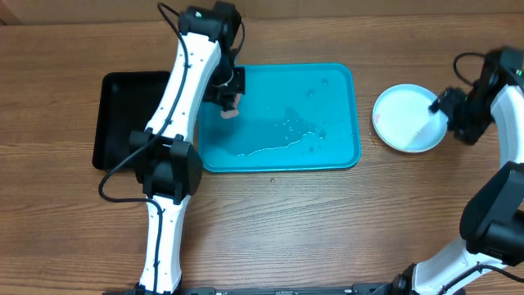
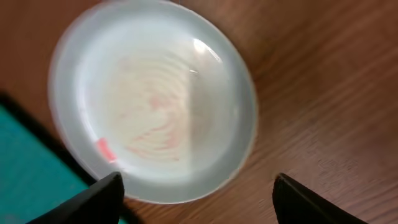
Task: Clean dirty plates on tray and stack at the side
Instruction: 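Carry the light-blue plate right and set it on the plate stack, then move the sponge left onto the black tray and release it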
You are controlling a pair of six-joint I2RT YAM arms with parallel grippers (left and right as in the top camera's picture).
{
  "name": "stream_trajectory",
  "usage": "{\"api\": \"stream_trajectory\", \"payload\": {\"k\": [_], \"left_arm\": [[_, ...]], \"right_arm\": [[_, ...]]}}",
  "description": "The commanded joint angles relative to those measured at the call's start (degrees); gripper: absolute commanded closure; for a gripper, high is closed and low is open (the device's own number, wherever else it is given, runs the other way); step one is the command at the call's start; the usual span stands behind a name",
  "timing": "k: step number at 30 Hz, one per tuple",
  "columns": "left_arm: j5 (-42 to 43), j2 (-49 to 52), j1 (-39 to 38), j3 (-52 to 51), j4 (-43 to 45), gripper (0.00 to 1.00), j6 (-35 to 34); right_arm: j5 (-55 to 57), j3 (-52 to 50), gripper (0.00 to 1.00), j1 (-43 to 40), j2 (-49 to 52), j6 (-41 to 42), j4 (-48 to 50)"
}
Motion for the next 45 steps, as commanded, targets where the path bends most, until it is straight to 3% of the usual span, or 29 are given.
{"api": "stream_trajectory", "payload": {"k": [1, 9, 14, 17, 25, 31, 41, 43, 44, 45], "left_arm": [[-4.2, -3.4, 1.7, 4.5, -0.1, 0.96, 0.4], [-7.3, -17.6, 5.0, 1.1, -0.1, 0.96, 2.5], [-17.7, -29.9, 8.3, -14.1, -0.1, 0.96, -1.2], [-19.7, -32.6, 12.6, -22.3, 1.3, 0.96, -2.3], [-8.2, -30.4, 24.7, -39.9, 21.4, 0.96, 4.5], [-6.4, -24.9, 26.2, -48.8, 33.6, 0.96, 10.3], [-7.4, -13.9, 26.1, -50.6, 38.3, 0.96, 8.1], [-7.4, -13.8, 26.1, -50.6, 38.3, 0.89, 8.0], [-7.4, -14.1, 26.0, -50.2, 38.2, 0.81, 8.0], [-7.4, -14.2, 26.0, -49.6, 37.8, 0.63, 8.0]], "right_arm": [[-1.9, 5.1, 0.2, 4.2, -1.0, -2.2, -1.3], [-1.8, 6.3, 0.13, 14.0, -1.0, -3.2, -1.5], [-1.6, 6.3, 0.09, 18.3, -1.0, -3.4, -0.2], [-1.6, 6.3, 0.07, 19.9, -1.0, -3.4, 0.7], [-1.6, 6.3, 0.05, 21.6, -1.0, -3.6, 1.2], [-1.6, 6.3, 0.05, 21.6, -1.0, -4.9, 0.5], [-1.2, 6.3, 0.04, 21.6, -1.0, -6.2, -0.2], [-0.9, 6.3, 0.04, 21.6, -1.0, -6.2, -0.4], [-0.7, 6.3, 0.04, 21.6, -1.0, -6.2, -0.4], [-0.7, 6.3, 0.04, 21.6, -1.0, -6.2, -0.4]]}}
